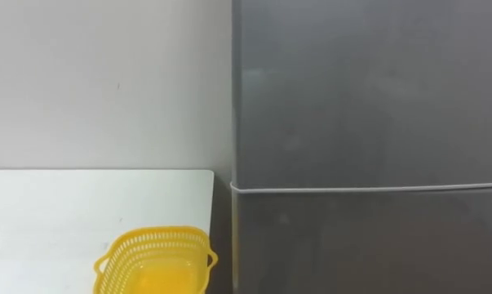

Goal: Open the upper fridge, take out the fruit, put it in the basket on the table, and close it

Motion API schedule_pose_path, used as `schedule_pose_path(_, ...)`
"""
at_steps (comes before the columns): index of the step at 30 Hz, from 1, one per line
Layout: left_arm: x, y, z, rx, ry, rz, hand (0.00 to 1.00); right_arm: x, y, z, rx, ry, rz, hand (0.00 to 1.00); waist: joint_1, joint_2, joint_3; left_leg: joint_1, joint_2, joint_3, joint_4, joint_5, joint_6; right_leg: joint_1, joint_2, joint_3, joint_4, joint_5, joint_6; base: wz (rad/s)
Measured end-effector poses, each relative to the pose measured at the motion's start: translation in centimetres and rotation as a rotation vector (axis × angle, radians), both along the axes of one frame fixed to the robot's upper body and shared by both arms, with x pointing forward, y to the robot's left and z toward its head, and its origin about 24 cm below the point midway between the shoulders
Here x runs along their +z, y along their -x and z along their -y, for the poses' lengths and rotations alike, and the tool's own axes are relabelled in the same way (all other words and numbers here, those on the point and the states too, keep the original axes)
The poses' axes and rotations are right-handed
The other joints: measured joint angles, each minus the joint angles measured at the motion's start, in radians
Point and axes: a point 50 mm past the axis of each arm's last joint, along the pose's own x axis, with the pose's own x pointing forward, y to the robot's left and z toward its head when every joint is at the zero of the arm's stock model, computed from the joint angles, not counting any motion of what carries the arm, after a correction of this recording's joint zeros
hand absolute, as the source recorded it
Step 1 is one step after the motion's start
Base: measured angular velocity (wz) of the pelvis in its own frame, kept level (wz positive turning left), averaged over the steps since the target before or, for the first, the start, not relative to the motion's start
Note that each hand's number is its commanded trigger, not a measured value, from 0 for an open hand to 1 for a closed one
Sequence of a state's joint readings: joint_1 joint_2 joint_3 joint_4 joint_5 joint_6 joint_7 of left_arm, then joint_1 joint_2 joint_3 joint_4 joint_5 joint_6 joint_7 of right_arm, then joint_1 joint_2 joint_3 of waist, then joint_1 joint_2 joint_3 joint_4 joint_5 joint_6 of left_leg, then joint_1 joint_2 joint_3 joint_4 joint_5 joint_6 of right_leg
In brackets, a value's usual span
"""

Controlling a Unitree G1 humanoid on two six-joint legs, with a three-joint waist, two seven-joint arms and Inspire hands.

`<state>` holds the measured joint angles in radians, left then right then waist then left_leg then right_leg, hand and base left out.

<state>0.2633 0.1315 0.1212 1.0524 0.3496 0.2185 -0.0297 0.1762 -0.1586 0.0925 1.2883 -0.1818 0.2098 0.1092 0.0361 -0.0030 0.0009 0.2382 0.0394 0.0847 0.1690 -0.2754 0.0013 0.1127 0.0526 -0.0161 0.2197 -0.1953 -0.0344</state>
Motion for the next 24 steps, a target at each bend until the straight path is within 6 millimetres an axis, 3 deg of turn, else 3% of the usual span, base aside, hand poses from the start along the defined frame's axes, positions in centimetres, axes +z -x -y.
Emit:
schedule_pose_path(5, 0.4, 0.3, -1.3, 0.298, -0.073, 0.092, 0.00, 0.1, 0.0, 0.3, -0.061, 0.022, 0.016, 0.00, 0.011, 0.013, -0.0004, 0.000, 0.000, 0.000, 0.000, 0.000, 0.000, -0.002, 0.000, 0.000, 0.001, 0.000, 0.000, 0.00)
schedule_pose_path(7, 0.8, 0.0, -2.3, 0.502, -0.131, 0.167, 0.00, 0.1, 0.1, 0.4, -0.075, 0.034, 0.019, 0.00, 0.029, 0.022, 0.0002, -0.002, 0.000, -0.002, -0.003, 0.000, 0.000, -0.010, 0.000, 0.000, 0.006, -0.001, -0.001, 0.00)
schedule_pose_path(11, 1.4, -0.3, -3.6, 0.794, -0.205, 0.274, 0.00, 0.1, 0.0, 0.7, -0.100, 0.044, 0.035, 0.00, 0.029, 0.035, -0.0008, -0.002, 0.000, -0.009, -0.003, 0.000, 0.000, -0.007, 0.000, -0.008, 0.002, -0.002, -0.001, 0.06)
schedule_pose_path(14, 2.9, -2.5, -5.4, 0.983, -0.268, 0.445, 0.00, 0.2, -0.1, 0.9, -0.125, 0.063, 0.057, 0.00, 0.048, 0.040, 0.0000, -0.004, 0.001, -0.006, -0.003, 0.000, 0.000, -0.011, 0.000, -0.010, 0.006, -0.002, -0.002, 0.01)
schedule_pose_path(16, 4.9, -5.2, -7.1, 1.078, -0.329, 0.632, 0.00, 0.2, -0.5, 1.1, -0.134, 0.084, 0.084, 0.00, 0.057, 0.040, -0.0002, -0.014, 0.001, -0.005, -0.003, 0.000, 0.000, -0.020, -0.001, -0.012, 0.008, -0.002, -0.002, 0.00)
schedule_pose_path(19, 7.3, -7.9, -8.5, 1.117, -0.411, 0.808, 0.00, 0.2, -0.9, 1.2, -0.118, 0.092, 0.116, 0.00, 0.059, 0.046, -0.0029, -0.026, 0.000, -0.006, -0.003, 0.000, 0.000, -0.033, -0.001, -0.010, 0.020, -0.002, -0.002, -0.02)
schedule_pose_path(24, 11.5, -10.1, -10.1, 1.159, -0.537, 1.043, 0.00, 0.3, -0.4, 1.2, -0.116, 0.098, 0.145, 0.00, 0.069, 0.048, -0.0087, -0.023, -0.001, -0.002, -0.002, 0.000, 0.000, -0.042, 0.000, -0.001, 0.022, -0.003, -0.003, -0.08)
